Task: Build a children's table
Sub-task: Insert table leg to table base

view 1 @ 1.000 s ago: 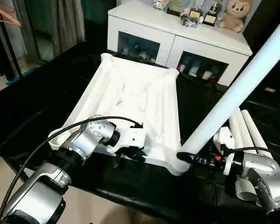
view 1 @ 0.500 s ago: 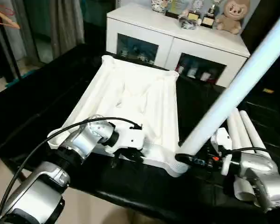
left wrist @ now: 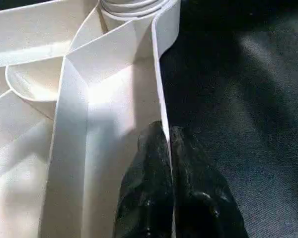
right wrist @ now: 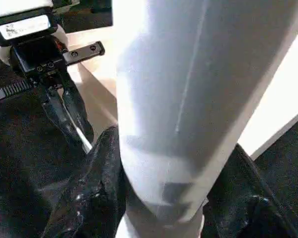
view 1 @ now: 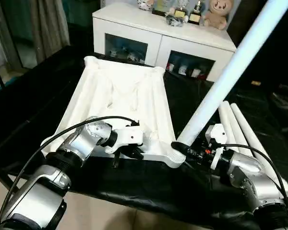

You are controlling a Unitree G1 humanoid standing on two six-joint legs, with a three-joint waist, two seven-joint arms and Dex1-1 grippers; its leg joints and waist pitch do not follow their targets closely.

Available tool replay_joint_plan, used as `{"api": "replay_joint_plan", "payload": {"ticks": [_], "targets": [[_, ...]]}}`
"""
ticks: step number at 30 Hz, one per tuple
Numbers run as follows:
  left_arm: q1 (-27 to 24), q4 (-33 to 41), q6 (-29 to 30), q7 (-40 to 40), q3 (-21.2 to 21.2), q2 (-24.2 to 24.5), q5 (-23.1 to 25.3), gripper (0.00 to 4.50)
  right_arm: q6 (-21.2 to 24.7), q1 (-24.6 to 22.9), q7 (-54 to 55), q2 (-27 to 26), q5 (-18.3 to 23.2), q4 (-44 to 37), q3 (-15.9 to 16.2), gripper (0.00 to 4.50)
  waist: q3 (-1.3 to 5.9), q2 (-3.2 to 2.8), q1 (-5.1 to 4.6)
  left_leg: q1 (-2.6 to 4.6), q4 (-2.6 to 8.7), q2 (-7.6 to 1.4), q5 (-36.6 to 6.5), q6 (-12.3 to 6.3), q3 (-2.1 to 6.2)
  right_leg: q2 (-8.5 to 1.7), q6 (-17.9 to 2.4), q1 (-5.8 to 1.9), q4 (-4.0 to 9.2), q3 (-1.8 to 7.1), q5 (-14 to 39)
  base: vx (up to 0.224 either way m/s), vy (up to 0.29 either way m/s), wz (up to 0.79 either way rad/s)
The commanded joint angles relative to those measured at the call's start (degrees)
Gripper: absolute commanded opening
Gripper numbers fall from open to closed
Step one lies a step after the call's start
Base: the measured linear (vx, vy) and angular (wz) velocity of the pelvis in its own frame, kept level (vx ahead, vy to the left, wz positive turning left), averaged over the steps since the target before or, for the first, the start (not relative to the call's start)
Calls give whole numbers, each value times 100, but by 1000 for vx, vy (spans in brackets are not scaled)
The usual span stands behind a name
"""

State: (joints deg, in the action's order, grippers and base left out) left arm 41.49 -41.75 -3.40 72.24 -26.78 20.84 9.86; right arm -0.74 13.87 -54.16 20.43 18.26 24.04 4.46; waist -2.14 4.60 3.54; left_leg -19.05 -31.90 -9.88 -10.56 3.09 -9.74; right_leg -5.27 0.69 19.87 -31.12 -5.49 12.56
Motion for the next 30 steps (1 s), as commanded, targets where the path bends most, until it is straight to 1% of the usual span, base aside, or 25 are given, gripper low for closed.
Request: {"api": "replay_joint_plan", "payload": {"ticks": [1,2,3,4,5,7,8,11,12,13,14,17,18,19,20,21,22,23,24,25,26,27,28,29,30], "targets": [[53,321,-140,439,-118,-67,-94,0,408,-369,572,200,-634,912,64,184,93,-228,-28,93,586,-450,-4098,447,313,-484,-858,75,449,291,2556,0,0,0],[54,325,-138,448,-119,-66,-94,0,419,-376,567,204,-625,895,61,184,63,-284,-17,109,592,-448,-4131,441,301,-470,-893,103,453,305,2504,0,0,0],[54,325,-138,448,-119,-66,-94,0,419,-376,567,204,-625,895,61,184,68,-267,-16,119,580,-444,-4103,413,293,-476,-917,101,443,309,2524,0,0,0],[60,324,-152,470,-132,-61,-84,0,443,-389,582,214,-619,854,49,184,30,-387,5,121,592,-439,-4141,428,302,-478,-926,116,442,318,2517,0,0,0],[63,317,-158,462,-132,-67,-74,0,459,-394,617,213,-609,829,30,184,11,-350,-27,129,597,-438,-4245,419,290,-450,-890,127,476,303,2578,0,0,0],[72,303,-141,409,-106,-99,-70,0,512,-397,779,192,-584,772,-38,184,-24,-377,-22,138,601,-433,-4292,398,299,-456,-843,138,487,301,2733,0,0,0],[76,295,-131,389,-93,-111,-73,0,525,-396,828,185,-581,758,-53,184,-30,-362,-28,147,594,-427,-4286,365,307,-467,-800,133,499,292,2906,0,0,0],[112,177,100,47,69,-254,-145,0,623,-355,1415,53,-707,740,-126,184,-92,-382,-39,163,601,-425,-4336,364,313,-471,-728,175,532,288,3167,0,0,0],[109,167,139,-18,102,-284,-166,0,650,-333,1555,7,-719,755,-155,184,-119,-355,-64,164,605,-418,-4377,363,329,-472,-659,186,552,266,3351,0,0,0],[98,180,178,-62,124,-307,-184,0,668,-320,1652,-24,-721,766,-184,184,-128,-376,-74,167,609,-418,-4432,373,345,-475,-612,182,570,244,3452,0,0,0],[88,198,308,-132,167,-347,-211,0,694,-287,1794,-65,-730,810,-223,184,-148,-321,-120,143,621,-417,-4496,365,373,-472,-505,160,595,196,3623,0,0,0],[69,241,476,-229,218,-400,-227,0,726,-233,1975,-122,-732,887,-273,184,-207,-382,-199,199,664,-420,-4904,405,406,-425,-387,163,660,49,3678,0,0,0],[61,259,600,-331,268,-450,-231,0,734,-181,2155,-167,-763,959,-294,184,-220,-365,-236,161,702,-427,-4970,411,419,-424,-372,100,626,-4,3519,0,0,0],[54,276,678,-411,309,-494,-238,0,733,-128,2304,-203,-805,1032,-295,184,-253,-362,-245,134,754,-443,-5073,420,419,-398,-365,86,613,-30,3461,0,0,0],[40,320,826,-526,359,-554,-241,0,739,-24,2572,-275,-847,1162,-297,184,-284,-398,-254,20,902,-482,-5339,476,396,-315,-380,-14,445,-76,3145,0,0,0],[40,320,826,-526,359,-554,-241,0,739,-24,2572,-275,-847,1162,-297,184,-287,-464,-110,-317,1287,-578,-5652,524,298,-167,-472,-337,-303,7,2250,-72,-22,5],[26,368,963,-631,399,-613,-244,0,751,81,2824,-340,-874,1297,-311,184,-273,-488,113,-416,1512,-523,-5665,630,-39,-12,-567,-310,-739,79,1172,-65,-60,15],[-6,481,1163,-762,436,-695,-254,0,798,242,3098,-449,-814,1494,-381,184,-238,-230,5,-220,1383,-431,-5151,497,-66,-52,-463,-169,-513,237,1670,-65,-60,15],[-63,648,1409,-886,460,-785,-274,0,868,494,3467,-608,-694,1782,-533,184,-294,91,13,681,-76,-64,-3269,362,33,-665,-174,853,897,418,5092,27,-117,14],[-91,717,1514,-963,471,-828,-273,0,902,619,3607,-683,-617,1925,-615,184,-356,67,-80,643,-554,128,-1842,68,172,-928,-206,905,1113,480,6026,90,-48,-41],[-145,837,1672,-1082,468,-888,-249,0,937,838,3825,-810,-495,2175,-741,184,-205,-95,-4,-306,22,-168,-619,92,531,-1018,-451,-314,520,551,4744,90,-48,-41],[-185,912,1744,-1165,457,-917,-215,0,936,965,3960,-876,-453,2325,-792,184,-210,-150,-21,-274,336,-261,-687,206,509,-709,-601,-256,368,380,3548,54,65,-54],[-223,985,1810,-1245,443,-942,-179,0,931,1081,4083,-936,-418,2464,-835,184,-190,-241,-50,-75,449,-356,-1199,190,522,-479,-723,-27,256,304,2379,0,0,0],[-275,1082,1952,-1384,436,-996,-122,0,917,1228,4202,-1022,-383,2639,-880,184,-239,-245,-196,89,527,-383,-2166,256,430,-279,-955,107,169,262,1276,0,0,0],[-302,1133,2031,-1459,434,-1025,-92,0,909,1302,4260,-1066,-367,2728,-903,184,-281,-230,-233,176,563,-378,-2900,238,355,-314,-1113,166,235,275,1630,-72,-42,20]]}}
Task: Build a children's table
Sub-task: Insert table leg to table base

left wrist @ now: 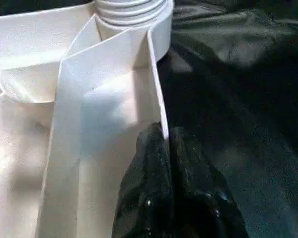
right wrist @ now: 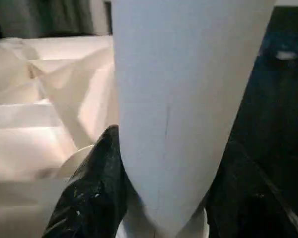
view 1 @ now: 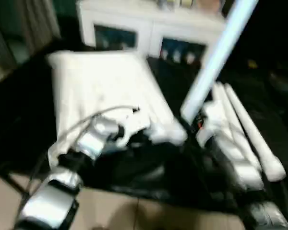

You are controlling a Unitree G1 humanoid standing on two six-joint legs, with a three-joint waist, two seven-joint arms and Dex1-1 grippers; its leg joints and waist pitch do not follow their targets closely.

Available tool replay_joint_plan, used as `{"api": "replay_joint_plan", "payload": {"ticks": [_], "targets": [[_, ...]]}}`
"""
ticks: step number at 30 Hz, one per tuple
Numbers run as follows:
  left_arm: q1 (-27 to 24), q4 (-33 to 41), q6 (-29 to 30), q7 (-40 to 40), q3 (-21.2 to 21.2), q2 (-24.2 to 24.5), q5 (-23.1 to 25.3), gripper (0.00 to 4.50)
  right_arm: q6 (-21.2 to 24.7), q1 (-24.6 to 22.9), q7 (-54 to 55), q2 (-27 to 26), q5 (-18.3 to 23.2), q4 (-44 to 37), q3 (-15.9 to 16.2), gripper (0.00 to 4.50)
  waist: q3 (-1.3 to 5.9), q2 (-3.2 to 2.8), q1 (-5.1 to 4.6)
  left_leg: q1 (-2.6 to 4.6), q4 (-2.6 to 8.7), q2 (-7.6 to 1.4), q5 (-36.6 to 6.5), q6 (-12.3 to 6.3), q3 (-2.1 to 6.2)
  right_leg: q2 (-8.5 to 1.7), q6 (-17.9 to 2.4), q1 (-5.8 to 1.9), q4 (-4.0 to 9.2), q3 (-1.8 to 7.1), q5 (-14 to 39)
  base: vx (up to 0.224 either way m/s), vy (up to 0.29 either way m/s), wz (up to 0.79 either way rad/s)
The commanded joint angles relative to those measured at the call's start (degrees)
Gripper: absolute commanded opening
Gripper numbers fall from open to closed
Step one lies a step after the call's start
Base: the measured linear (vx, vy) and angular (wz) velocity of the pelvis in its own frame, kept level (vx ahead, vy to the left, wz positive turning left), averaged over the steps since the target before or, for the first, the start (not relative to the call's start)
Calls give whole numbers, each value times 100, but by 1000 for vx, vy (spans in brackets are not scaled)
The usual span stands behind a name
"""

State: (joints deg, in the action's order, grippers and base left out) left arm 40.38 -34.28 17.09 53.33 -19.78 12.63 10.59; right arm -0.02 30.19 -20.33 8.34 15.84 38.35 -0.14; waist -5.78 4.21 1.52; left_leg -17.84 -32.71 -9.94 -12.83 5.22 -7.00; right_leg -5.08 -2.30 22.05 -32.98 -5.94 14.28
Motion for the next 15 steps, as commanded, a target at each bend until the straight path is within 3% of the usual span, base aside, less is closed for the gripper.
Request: {"api": "replay_joint_plan", "payload": {"ticks": [1,2,3,4,5,6,7,8,9,10,11,12,13,14,15], "targets": [[-246,494,127,312,-274,-256,-117,0,826,-198,993,60,-74,1453,-498,184,31,-171,-63,54,653,-345,-3065,38,65,-342,-710,-21,512,312,2018,-66,-24,7],[-294,600,269,211,-285,-299,-76,0,811,-89,1086,-3,-52,1579,-524,184,-43,-133,-128,185,618,-312,-3886,99,119,-363,-292,92,722,157,3295,-66,-24,7],[-359,763,470,93,-315,-350,-32,0,777,30,1177,-65,-83,1710,-505,184,-69,-94,-198,211,647,-298,-4208,88,169,-307,-27,89,821,-9,3680,-52,20,-10],[-448,991,709,-30,-350,-464,3,0,750,143,1269,-129,-163,1803,-436,184,-32,-206,-264,88,766,-361,-4716,91,267,-267,152,-123,712,-178,3391,-75,32,-12],[-513,1152,870,-112,-373,-544,26,0,733,218,1333,-174,-217,1863,-390,184,15,-320,-157,-403,1183,-547,-5315,94,288,-198,-109,-648,-261,-11,1490,-75,32,-12],[-590,1335,1086,-281,-402,-685,55,0,706,315,1385,-246,-244,1940,-363,184,-65,-328,67,-322,1346,-504,-5681,-44,7,-19,-186,-348,-459,-12,94,-53,-24,17],[-652,1483,1264,-427,-427,-803,79,0,681,395,1424,-307,-262,2006,-347,184,-23,-160,-78,-116,1273,-492,-5439,-168,19,-108,-162,-236,-339,152,482,39,-101,17],[-713,1633,1472,-600,-445,-942,87,0,647,491,1481,-364,-266,2111,-348,184,53,204,-48,81,672,-225,-4007,-45,92,-454,167,32,445,479,3545,39,-101,17],[-744,1701,1587,-722,-443,-1046,90,0,636,536,1501,-396,-268,2153,-345,184,121,209,-6,73,430,-161,-3050,-123,64,-666,158,94,628,545,4595,39,-98,-19],[-770,1758,1690,-833,-438,-1140,89,0,627,576,1519,-423,-272,2192,-344,184,155,192,71,-276,438,-167,-1450,-246,79,-754,205,-157,671,667,4816,45,-76,-25],[-802,1825,1821,-965,-442,-1259,82,0,586,637,1576,-441,-316,2272,-320,184,179,89,171,-342,589,-266,-599,-200,64,-601,17,-186,537,611,3447,45,-76,-25],[-802,1825,1821,-965,-442,-1259,82,0,586,637,1576,-441,-316,2272,-320,184,197,128,138,-277,592,-306,-460,-181,15,-430,-275,-127,407,567,2071,45,-67,-9],[-870,1951,2021,-1150,-458,-1410,96,0,476,773,1665,-470,-385,2493,-312,184,196,145,123,-287,619,-301,-636,-199,-3,-393,-328,-143,391,550,1867,0,0,0],[-892,1943,2043,-1273,-429,-1502,104,0,435,846,1692,-494,-407,2595,-313,184,109,144,88,-210,644,-297,-2068,-56,5,-412,-266,9,522,529,3351,0,0,0],[-895,1943,2050,-1295,-422,-1517,109,0,430,860,1692,-500,-407,2615,-317,184,123,130,71,-167,616,-282,-2428,20,24,-428,-164,60,577,524,3828,0,0,0]]}}
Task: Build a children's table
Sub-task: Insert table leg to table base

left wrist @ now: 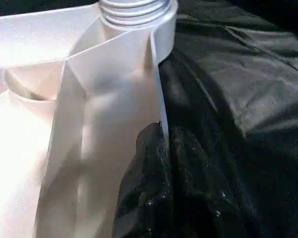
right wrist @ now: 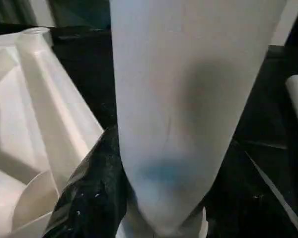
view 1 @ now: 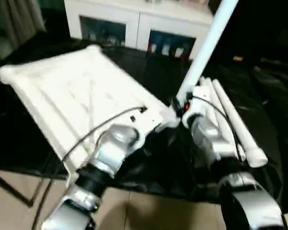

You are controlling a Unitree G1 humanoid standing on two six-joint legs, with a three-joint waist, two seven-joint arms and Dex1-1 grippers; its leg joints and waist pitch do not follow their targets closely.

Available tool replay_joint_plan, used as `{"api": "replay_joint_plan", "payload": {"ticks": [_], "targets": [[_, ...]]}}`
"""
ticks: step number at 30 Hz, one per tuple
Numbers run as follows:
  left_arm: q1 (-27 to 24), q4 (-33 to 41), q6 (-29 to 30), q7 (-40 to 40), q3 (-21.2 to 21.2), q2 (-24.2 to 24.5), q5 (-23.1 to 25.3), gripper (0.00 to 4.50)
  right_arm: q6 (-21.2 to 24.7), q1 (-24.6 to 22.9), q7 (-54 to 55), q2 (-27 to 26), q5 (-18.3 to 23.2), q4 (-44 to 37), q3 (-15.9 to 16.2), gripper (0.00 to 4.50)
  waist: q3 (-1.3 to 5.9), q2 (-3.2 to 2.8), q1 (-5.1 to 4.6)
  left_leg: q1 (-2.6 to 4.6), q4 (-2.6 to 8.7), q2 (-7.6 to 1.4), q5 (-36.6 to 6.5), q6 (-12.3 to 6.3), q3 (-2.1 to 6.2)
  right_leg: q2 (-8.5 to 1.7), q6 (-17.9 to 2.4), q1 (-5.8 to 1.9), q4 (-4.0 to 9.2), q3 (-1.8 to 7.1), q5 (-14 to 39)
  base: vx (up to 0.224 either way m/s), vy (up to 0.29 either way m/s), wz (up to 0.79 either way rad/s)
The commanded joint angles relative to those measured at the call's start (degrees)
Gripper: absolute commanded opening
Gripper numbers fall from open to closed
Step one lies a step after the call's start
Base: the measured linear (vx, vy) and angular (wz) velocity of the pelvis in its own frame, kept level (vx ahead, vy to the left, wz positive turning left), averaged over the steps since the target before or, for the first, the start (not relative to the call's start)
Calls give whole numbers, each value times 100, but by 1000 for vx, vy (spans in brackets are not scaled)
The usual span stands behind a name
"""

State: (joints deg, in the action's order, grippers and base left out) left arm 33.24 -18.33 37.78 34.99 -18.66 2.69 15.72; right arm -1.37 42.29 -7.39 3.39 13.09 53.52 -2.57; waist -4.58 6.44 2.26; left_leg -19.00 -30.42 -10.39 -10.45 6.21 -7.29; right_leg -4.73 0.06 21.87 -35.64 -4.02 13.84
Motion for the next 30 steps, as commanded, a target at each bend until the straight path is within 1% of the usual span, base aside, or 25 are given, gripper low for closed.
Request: {"api": "replay_joint_plan", "payload": {"ticks": [1,2,3,5,6,7,8,9,10,12,14,15,16,17,18,19,20,21,22,23,24,25,26,27,30], "targets": [[-174,338,-11,502,-514,-534,-389,0,561,-328,394,-13,-136,1123,-73,184,15,-85,-19,-41,390,-237,-2868,-34,80,-469,-296,93,870,315,4137,0,0,0],[-157,334,13,471,-467,-512,-372,0,559,-296,374,-24,-159,1154,-72,184,49,-86,-51,-93,436,-247,-2946,5,123,-458,-213,38,878,297,4085,0,0,0],[-155,333,16,467,-459,-508,-371,0,559,-292,370,-25,-163,1158,-72,184,67,-87,-65,-123,459,-256,-2903,12,132,-445,-217,9,870,293,3879,0,0,0],[-127,320,18,456,-389,-453,-376,0,561,-260,347,-37,-191,1185,-71,184,107,-121,-76,-169,496,-286,-2604,16,122,-392,-386,-22,812,297,2842,0,0,0],[-117,336,39,438,-357,-429,-382,0,556,-238,342,-46,-203,1209,-84,184,142,-118,-78,-197,487,-296,-2262,-1,91,-363,-511,-54,755,301,2151,0,0,0],[-112,351,57,426,-340,-415,-387,0,551,-224,342,-53,-208,1225,-94,184,133,-123,-83,-209,490,-298,-2037,-21,55,-334,-627,-66,718,295,1626,0,0,0],[-103,366,87,411,-330,-394,-401,0,534,-201,327,-60,-209,1259,-108,184,134,-121,-90,-211,493,-298,-2019,-26,42,-328,-665,-76,704,292,1513,0,0,0],[-99,378,109,399,-328,-383,-411,0,520,-184,316,-65,-210,1285,-117,184,129,-117,-97,-211,498,-296,-2052,-26,38,-324,-685,-78,702,286,1508,0,0,0],[-86,355,75,379,-315,-360,-429,0,483,-155,251,-73,-208,1323,-127,184,115,-92,-107,-186,485,-285,-2400,-24,17,-357,-638,-27,764,298,2047,0,0,0],[-73,325,23,377,-294,-331,-447,0,444,-127,190,-77,-226,1343,-117,184,122,-79,-103,-156,465,-281,-2580,-31,5,-389,-537,13,825,316,2534,0,0,0],[-35,271,-115,457,-217,-204,-462,0,385,-70,-43,-73,-203,1296,-130,184,125,-89,-92,-144,459,-292,-2646,-40,-7,-402,-437,41,862,318,2871,0,0,0],[-25,262,-140,480,-198,-174,-463,0,372,-57,-105,-73,-184,1277,-145,240,132,-93,-90,-147,459,-296,-2619,-30,-6,-405,-422,38,865,317,2882,0,0,0],[-22,260,-146,484,-195,-169,-464,0,372,-55,-113,-72,-181,1273,-148,240,140,-88,-91,-162,460,-298,-2569,-27,-7,-404,-418,28,857,317,2836,0,0,0],[10,228,-241,520,-150,-100,-471,0,377,-31,-188,-50,-152,1232,-169,256,147,-94,-85,-169,462,-305,-2473,-24,-15,-389,-442,24,845,312,2665,0,0,0],[27,212,-292,537,-127,-66,-473,0,383,-17,-211,-37,-145,1217,-180,256,189,-96,-55,-138,434,-313,-2242,-31,-48,-389,-560,22,815,325,2276,0,0,0],[66,184,-354,583,-85,14,-478,0,387,3,-295,-1,-140,1158,-176,275,208,-118,-23,-127,413,-315,-2070,-38,-78,-375,-631,21,788,339,1917,0,0,0],[92,167,-387,615,-58,69,-482,0,382,24,-355,22,-140,1131,-177,289,221,-103,-23,-128,401,-326,-1734,-89,-122,-313,-786,10,695,332,1196,0,0,0],[149,136,-479,758,-4,217,-516,0,361,54,-560,100,-159,1032,-138,289,249,-86,-27,-177,396,-320,-1512,-174,-150,-300,-865,-55,649,319,927,0,0,0],[149,136,-479,758,-4,217,-516,0,361,54,-560,100,-159,1032,-138,299,251,-81,-26,-186,385,-312,-1426,-203,-159,-303,-892,-60,641,318,877,0,0,0],[168,124,-508,806,14,263,-529,0,352,62,-641,127,-158,999,-129,304,271,-97,-21,-196,354,-304,-1185,-263,-183,-308,-974,-75,609,326,614,0,0,0],[221,91,-623,917,41,382,-556,0,407,63,-868,190,-100,849,-146,310,306,-105,-8,-165,297,-298,-817,-362,-219,-303,-1097,-87,564,326,151,0,0,0],[253,68,-666,960,60,438,-573,0,451,55,-1002,225,-61,750,-157,321,334,-102,-5,-171,267,-291,-553,-442,-238,-299,-1178,-123,516,325,-217,71,-17,1],[319,21,-745,1064,92,556,-616,0,557,16,-1285,312,8,489,-155,343,349,-106,2,-165,227,-289,-26,-621,-277,-268,-1345,-148,440,313,-958,63,-12,2],[350,-11,-798,1114,96,611,-627,0,610,-11,-1415,365,11,358,-121,343,358,-102,3,-168,209,-275,150,-769,-312,-251,-1492,-170,401,305,-1353,0,0,0],[407,-81,-914,1269,81,741,-681,0,732,-133,-1823,489,-6,-7,22,356,393,-113,31,-139,154,-283,469,-1021,-339,-269,-1728,-199,351,310,-1845,0,0,0]]}}
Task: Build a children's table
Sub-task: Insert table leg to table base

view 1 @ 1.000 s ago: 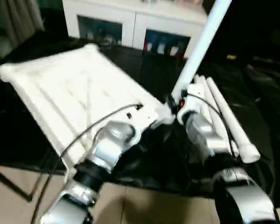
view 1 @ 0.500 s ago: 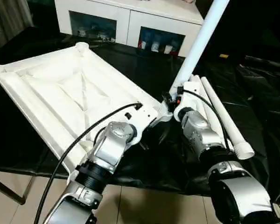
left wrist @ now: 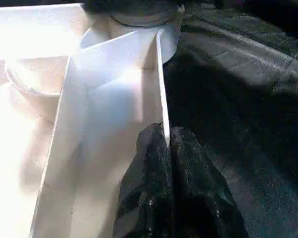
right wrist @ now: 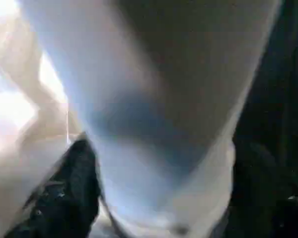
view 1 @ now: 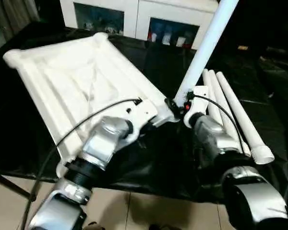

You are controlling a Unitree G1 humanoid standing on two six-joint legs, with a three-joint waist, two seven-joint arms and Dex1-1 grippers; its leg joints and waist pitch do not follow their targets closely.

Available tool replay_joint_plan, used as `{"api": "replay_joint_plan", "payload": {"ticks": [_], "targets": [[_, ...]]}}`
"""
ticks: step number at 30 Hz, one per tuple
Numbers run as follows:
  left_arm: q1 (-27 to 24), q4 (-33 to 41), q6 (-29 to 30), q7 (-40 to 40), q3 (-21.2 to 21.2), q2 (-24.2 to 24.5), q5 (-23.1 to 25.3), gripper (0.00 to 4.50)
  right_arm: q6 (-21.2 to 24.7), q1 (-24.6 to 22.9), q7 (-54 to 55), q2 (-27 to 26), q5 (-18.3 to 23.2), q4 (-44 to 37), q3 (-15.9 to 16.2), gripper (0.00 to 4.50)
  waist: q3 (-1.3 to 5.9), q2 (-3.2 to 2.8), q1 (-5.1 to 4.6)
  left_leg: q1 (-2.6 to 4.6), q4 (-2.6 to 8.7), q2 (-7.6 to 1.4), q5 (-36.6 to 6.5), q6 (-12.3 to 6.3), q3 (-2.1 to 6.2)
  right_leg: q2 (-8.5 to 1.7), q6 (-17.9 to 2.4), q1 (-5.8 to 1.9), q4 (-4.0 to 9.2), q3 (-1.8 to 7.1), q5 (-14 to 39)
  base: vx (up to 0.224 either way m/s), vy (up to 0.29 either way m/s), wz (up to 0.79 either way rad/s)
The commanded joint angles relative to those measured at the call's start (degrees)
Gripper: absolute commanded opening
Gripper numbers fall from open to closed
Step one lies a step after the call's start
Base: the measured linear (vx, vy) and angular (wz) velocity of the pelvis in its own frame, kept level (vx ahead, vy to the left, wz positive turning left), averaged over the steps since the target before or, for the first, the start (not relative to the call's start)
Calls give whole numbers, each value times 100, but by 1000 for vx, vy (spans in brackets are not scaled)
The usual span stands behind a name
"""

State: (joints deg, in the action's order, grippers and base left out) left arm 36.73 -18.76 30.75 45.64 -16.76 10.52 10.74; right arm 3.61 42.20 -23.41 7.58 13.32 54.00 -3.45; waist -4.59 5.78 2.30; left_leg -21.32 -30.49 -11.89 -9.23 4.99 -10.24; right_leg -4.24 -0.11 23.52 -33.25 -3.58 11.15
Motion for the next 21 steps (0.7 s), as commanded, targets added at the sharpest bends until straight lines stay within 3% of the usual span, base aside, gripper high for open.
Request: {"api": "replay_joint_plan", "payload": {"ticks": [1,3,5,8,13,18,21], "targets": [[79,-67,-274,284,-117,17,-201,0,321,-210,-426,136,-14,-271,184,370,403,-35,22,82,152,-135,409,-941,-42,-317,-1740,-379,92,264,-1655,0,0,0],[151,-206,-506,543,-130,205,-233,0,579,-600,-1130,445,22,-1136,508,388,409,-27,48,100,137,-141,412,-1065,-49,-323,-1770,-385,100,262,-1565,0,0,0],[174,-259,-605,651,-134,267,-256,0,647,-748,-1376,578,26,-1433,613,393,409,-20,95,108,129,-145,406,-1097,-49,-322,-1743,-393,101,266,-1478,0,0,0],[240,-362,-839,948,-147,442,-350,0,828,-1139,-1910,936,50,-2188,781,431,423,-28,130,120,121,-169,175,-978,-51,-347,-1752,-380,103,271,-1076,0,0,0],[199,-332,-1565,1703,-197,760,-613,0,1131,-1747,-2491,1473,278,-3289,778,431,420,-34,192,109,128,-184,-397,-637,-35,-360,-1551,-364,134,284,-324,0,0,0],[187,-386,-1832,1931,-230,859,-683,0,1200,-1996,-2681,1647,480,-3746,633,431,439,-17,256,109,97,-173,-473,-510,-43,-353,-1526,-343,99,295,-275,0,0,0],[182,-410,-1932,2084,-232,873,-728,0,1112,-2053,-2682,1724,375,-3799,605,431,454,-2,301,116,80,-170,-500,-473,-53,-364,-1505,-333,95,297,-181,0,0,0]]}}
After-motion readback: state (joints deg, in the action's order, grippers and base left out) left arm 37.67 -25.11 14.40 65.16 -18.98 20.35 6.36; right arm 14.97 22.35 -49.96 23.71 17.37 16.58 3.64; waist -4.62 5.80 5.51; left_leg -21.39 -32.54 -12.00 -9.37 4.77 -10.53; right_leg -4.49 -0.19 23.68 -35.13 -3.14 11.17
